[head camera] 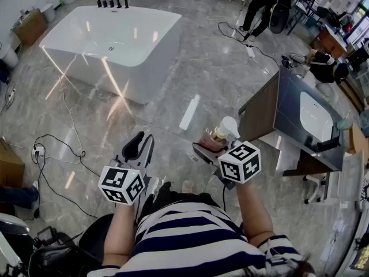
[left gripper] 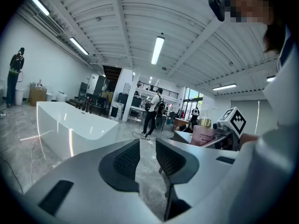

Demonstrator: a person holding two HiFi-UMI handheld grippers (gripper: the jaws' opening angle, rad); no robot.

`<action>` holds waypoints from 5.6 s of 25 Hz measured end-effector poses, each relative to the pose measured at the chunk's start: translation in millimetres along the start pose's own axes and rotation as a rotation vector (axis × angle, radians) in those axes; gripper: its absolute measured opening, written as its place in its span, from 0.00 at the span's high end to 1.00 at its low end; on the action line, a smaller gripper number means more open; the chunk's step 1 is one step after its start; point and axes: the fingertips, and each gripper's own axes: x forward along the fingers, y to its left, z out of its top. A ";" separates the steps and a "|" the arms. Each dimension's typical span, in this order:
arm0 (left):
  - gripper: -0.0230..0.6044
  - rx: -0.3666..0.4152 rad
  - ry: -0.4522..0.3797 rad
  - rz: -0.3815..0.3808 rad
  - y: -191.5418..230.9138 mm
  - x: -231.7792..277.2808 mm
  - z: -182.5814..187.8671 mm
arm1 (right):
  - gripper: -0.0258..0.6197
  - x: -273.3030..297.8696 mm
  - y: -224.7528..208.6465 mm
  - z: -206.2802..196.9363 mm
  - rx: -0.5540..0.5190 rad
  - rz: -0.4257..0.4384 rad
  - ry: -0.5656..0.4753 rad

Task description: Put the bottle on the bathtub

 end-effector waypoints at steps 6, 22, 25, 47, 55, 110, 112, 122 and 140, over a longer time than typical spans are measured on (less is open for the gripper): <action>0.78 -0.006 0.004 -0.004 1.7 -2.2 -1.0 | 0.60 0.9 -2.6 0.5 0.001 -0.006 -0.002; 0.78 -0.043 0.013 0.036 9.0 3.8 -10.8 | 0.60 -1.6 -19.8 -3.7 0.019 -0.011 0.003; 0.78 -0.046 0.010 0.046 9.1 5.4 -11.8 | 0.60 -0.5 -24.0 -4.0 0.014 -0.010 0.005; 0.78 -0.045 -0.017 0.080 -13.3 53.5 -8.0 | 0.60 8.6 -61.7 -0.1 -0.048 0.060 0.034; 0.78 -0.071 -0.003 0.093 3.0 71.4 -8.5 | 0.60 29.1 -77.1 9.4 -0.034 0.078 0.048; 0.78 -0.072 0.108 -0.004 244.4 373.4 91.7 | 0.60 312.6 -299.4 216.7 0.038 0.016 0.101; 0.78 -0.073 0.117 0.000 246.5 394.5 95.5 | 0.60 319.7 -313.8 223.5 0.035 0.031 0.111; 0.78 -0.073 0.132 0.023 267.2 485.2 109.2 | 0.60 358.1 -384.9 251.5 0.016 0.064 0.130; 0.80 -0.123 0.272 -0.043 334.1 532.1 82.2 | 0.60 412.3 -450.3 254.6 0.136 -0.055 0.154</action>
